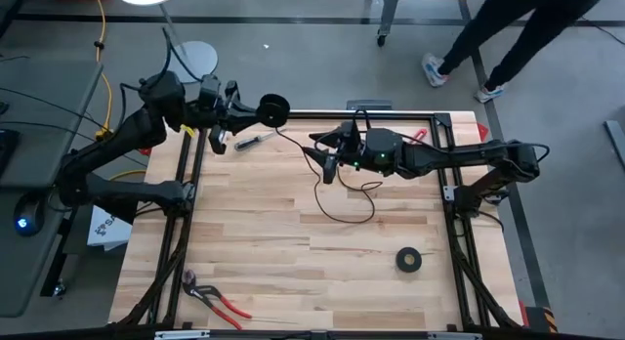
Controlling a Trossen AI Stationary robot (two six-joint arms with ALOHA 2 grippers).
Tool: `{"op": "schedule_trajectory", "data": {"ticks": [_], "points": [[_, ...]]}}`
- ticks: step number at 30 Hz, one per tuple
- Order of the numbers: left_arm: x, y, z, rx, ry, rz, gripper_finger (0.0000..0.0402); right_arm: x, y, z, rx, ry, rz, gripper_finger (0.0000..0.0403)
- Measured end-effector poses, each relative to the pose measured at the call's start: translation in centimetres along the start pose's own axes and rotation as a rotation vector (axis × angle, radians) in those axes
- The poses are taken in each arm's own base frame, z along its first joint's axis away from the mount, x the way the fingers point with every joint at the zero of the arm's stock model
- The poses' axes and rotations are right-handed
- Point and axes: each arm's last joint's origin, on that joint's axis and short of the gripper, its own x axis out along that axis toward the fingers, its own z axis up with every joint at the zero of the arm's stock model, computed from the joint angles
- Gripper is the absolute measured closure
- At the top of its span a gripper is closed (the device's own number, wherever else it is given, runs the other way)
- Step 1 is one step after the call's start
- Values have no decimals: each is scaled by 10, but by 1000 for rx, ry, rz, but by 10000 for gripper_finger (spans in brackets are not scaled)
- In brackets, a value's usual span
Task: Coil cords
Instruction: Coil the black wire on the black spool
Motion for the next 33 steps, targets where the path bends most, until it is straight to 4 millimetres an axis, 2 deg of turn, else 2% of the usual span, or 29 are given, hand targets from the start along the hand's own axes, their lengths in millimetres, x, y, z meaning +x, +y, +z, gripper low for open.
{"op": "schedule_trajectory", "data": {"ticks": [12,18,25,33], "points": [[56,6,-13,-111,-63,-73,401,-1,2,-5,-99,64,58,183],[57,8,-12,-123,-81,-40,401,-4,2,-3,-127,65,52,199],[53,7,-9,-120,-107,-6,401,-7,1,1,-172,53,26,274],[54,6,-10,-122,-109,2,401,-5,-5,-2,-151,89,2,339]]}}
